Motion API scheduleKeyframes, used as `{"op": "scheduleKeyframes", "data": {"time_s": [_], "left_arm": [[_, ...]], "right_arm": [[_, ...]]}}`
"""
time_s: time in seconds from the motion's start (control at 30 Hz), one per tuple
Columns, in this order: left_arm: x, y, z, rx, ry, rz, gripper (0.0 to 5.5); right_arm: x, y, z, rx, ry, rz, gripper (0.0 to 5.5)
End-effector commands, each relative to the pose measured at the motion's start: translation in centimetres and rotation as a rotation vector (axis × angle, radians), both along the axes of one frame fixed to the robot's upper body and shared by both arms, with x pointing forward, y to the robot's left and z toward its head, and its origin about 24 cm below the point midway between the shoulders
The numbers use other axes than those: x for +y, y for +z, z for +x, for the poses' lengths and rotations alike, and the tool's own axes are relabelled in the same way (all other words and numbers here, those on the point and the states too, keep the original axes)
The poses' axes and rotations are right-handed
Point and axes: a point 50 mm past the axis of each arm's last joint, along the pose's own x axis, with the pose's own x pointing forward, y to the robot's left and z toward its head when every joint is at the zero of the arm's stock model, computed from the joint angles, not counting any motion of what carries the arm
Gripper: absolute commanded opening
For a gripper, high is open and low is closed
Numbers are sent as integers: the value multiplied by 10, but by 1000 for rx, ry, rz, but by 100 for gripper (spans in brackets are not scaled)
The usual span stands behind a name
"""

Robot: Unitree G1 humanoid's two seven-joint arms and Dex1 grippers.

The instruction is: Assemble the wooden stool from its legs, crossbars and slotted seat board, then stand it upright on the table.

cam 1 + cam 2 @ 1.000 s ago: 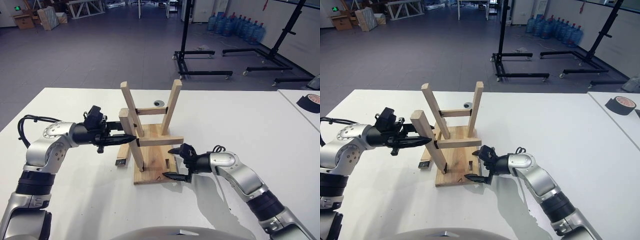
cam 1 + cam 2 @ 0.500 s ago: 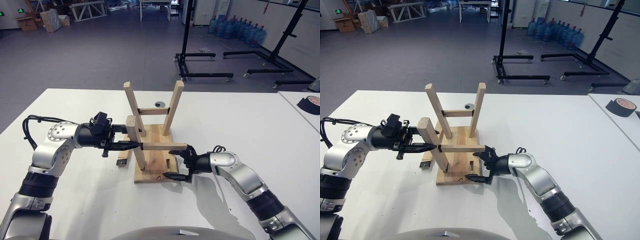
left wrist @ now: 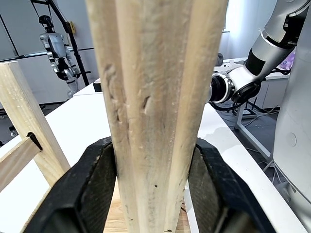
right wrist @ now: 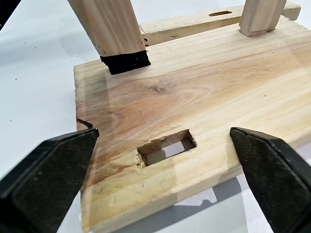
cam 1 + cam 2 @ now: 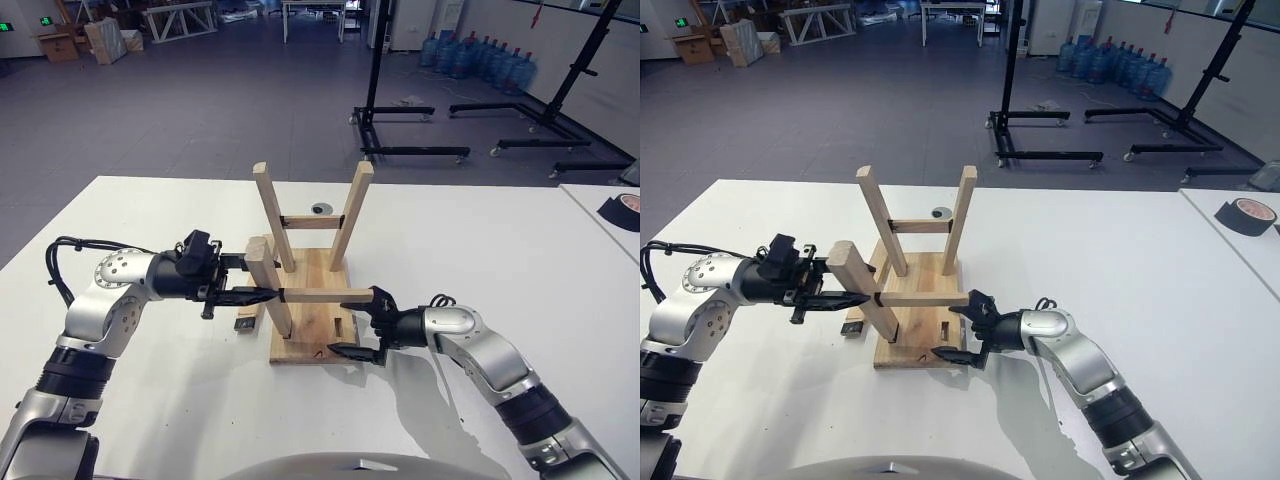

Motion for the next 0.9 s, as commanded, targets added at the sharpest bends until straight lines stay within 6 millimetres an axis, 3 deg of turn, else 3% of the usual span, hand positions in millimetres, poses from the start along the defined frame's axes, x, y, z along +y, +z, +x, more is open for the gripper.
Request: {"op": "scheduleKeyframes", "data": {"time_s": [0.03, 0.1, 0.27, 0.37, 0.53, 0.67, 0.8, 0.9], "left_arm": [[17, -104, -46, 396, -5, 439, 200], [22, -108, -46, 380, 29, 481, 200], [34, -105, -24, 290, 258, 474, 200], [32, -96, -25, 285, 260, 396, 200], [28, -100, -33, 315, 181, 431, 200], [24, -91, -23, 289, 188, 394, 200], [22, -71, -5, 234, 271, 304, 271], [25, -61, -6, 201, 296, 287, 329]], "right_arm": [[-8, -9, -2, 62, -51, -28, 498], [-7, -9, -2, 59, -55, -28, 498], [-6, -8, -1, 43, -72, -25, 498], [-4, -9, 0, 43, -76, -25, 498], [-1, -12, -2, 54, -81, -24, 498], [0, -12, -1, 52, -86, -19, 498], [0, -13, -1, 48, -99, -15, 498], [-4, -13, -3, 48, -125, -16, 498]]}}
